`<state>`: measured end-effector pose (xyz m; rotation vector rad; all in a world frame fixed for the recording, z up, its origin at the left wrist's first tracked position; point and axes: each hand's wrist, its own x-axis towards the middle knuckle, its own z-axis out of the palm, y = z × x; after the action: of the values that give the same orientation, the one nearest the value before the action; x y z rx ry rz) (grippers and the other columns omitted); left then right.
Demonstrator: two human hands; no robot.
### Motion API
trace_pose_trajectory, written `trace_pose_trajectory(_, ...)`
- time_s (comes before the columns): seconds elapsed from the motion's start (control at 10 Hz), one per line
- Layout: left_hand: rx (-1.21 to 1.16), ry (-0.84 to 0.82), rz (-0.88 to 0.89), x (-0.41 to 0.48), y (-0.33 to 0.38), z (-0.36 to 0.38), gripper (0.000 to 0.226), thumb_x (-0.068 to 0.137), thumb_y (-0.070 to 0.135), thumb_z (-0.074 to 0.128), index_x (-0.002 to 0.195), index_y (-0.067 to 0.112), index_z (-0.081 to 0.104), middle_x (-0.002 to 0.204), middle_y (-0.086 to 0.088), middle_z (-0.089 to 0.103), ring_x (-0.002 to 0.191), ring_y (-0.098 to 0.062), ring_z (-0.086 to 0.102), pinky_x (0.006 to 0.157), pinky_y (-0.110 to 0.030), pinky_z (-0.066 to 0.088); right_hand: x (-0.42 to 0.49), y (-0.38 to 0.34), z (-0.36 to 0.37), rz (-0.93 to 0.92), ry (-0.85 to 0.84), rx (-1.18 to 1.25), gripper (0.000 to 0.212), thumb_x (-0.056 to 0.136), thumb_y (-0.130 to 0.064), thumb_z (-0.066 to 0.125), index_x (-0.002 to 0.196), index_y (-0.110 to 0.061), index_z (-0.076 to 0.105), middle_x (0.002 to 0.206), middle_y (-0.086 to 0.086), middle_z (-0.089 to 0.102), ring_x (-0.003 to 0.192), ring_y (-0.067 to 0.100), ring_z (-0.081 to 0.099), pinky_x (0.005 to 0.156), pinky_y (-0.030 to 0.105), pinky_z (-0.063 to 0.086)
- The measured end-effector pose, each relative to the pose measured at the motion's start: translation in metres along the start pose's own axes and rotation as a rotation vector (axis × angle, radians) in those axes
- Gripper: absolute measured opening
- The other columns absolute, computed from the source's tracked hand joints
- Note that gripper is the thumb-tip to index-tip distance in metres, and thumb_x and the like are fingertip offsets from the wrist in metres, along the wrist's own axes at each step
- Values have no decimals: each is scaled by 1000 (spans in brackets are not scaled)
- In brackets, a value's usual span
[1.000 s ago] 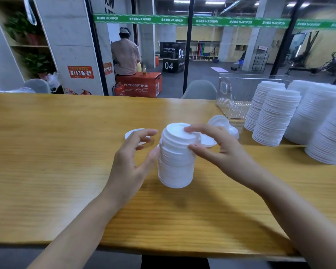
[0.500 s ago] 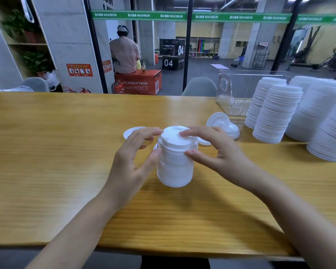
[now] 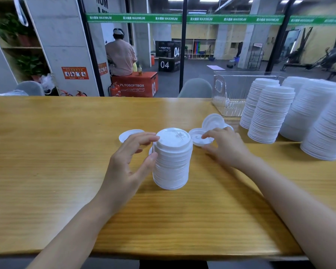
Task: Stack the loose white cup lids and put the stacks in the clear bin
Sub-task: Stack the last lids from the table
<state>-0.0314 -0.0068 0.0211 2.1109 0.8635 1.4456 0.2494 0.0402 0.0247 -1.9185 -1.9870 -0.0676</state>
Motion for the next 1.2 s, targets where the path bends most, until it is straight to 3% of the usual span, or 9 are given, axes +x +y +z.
trace_pose_trajectory(0.2, 2, -4, -7, 0, 0, -1, 33, 89, 36, 56, 121, 25, 61, 126, 14, 60, 117, -17, 57, 93, -17, 42, 3, 2, 5, -3, 27, -142, 18, 97, -34, 57, 108, -27, 70, 125, -6, 60, 119, 25, 43, 96, 38, 28)
trace_pose_trajectory(0.3, 2, -4, -10, 0, 1, -1, 34, 89, 36, 57, 121, 26, 60, 126, 14, 60, 116, -18, 57, 93, -17, 42, -4, -2, -7, 9, 124, 164, 10, 94, -27, 65, 96, -21, 73, 102, -5, 67, 101, 18, 51, 85, 32, 33)
trace_pose_trajectory(0.4, 7, -4, -11, 0, 1, -1, 34, 89, 36, 56, 121, 27, 60, 125, 16, 60, 116, -16, 57, 93, -15, 41, -15, -6, -26, 79, 107, 816, 4, 90, -12, 70, 88, -16, 71, 80, -3, 65, 73, 6, 55, 73, 21, 41)
trace_pose_trajectory(0.5, 18, -4, -9, 0, 1, -1, 36, 89, 37, 56, 122, 25, 60, 126, 16, 59, 116, -14, 57, 93, -14, 41, -27, 5, -32, 233, -37, 942, 13, 89, -18, 71, 102, -21, 69, 77, -5, 66, 68, 3, 56, 63, 19, 39)
trace_pose_trajectory(0.6, 17, -5, -11, 0, 2, -1, 37, 88, 38, 56, 122, 24, 61, 126, 16, 59, 116, -14, 57, 92, -13, 40, -34, 18, -26, 331, -53, 877, 19, 88, -17, 73, 106, -15, 67, 75, -1, 67, 63, 5, 56, 52, 15, 40)
trace_pose_trajectory(0.7, 24, -5, -8, 0, 1, -1, 36, 88, 37, 56, 122, 24, 61, 125, 16, 59, 115, -13, 58, 92, -13, 40, -41, 24, -18, 241, 34, 623, 13, 89, -17, 71, 100, -22, 66, 95, 2, 68, 73, 11, 55, 64, 16, 45)
trace_pose_trajectory(0.8, 22, -4, -8, 0, 1, -1, 36, 88, 37, 56, 122, 25, 60, 125, 17, 59, 115, -12, 58, 92, -13, 41, -49, 23, -10, 77, -34, 407, 20, 91, -32, 67, 109, -39, 62, 116, -14, 60, 108, 15, 47, 96, 30, 35)
trace_pose_trajectory(0.9, 24, -3, -4, -1, 1, -1, 36, 88, 37, 56, 122, 24, 60, 125, 17, 59, 115, -13, 57, 92, -13, 41, -54, 20, -5, -17, -125, 263, 32, 85, -55, 64, 116, -53, 54, 127, -27, 48, 123, 9, 34, 107, 39, 29)
trace_pose_trajectory(1.2, 6, 5, -12, -1, 1, -1, 36, 88, 37, 56, 121, 25, 61, 124, 14, 60, 116, -15, 57, 93, -17, 43, -52, 17, -4, -4, 22, 289, 36, 79, -64, 63, 113, -51, 57, 124, -20, 60, 117, 14, 46, 102, 40, 35)
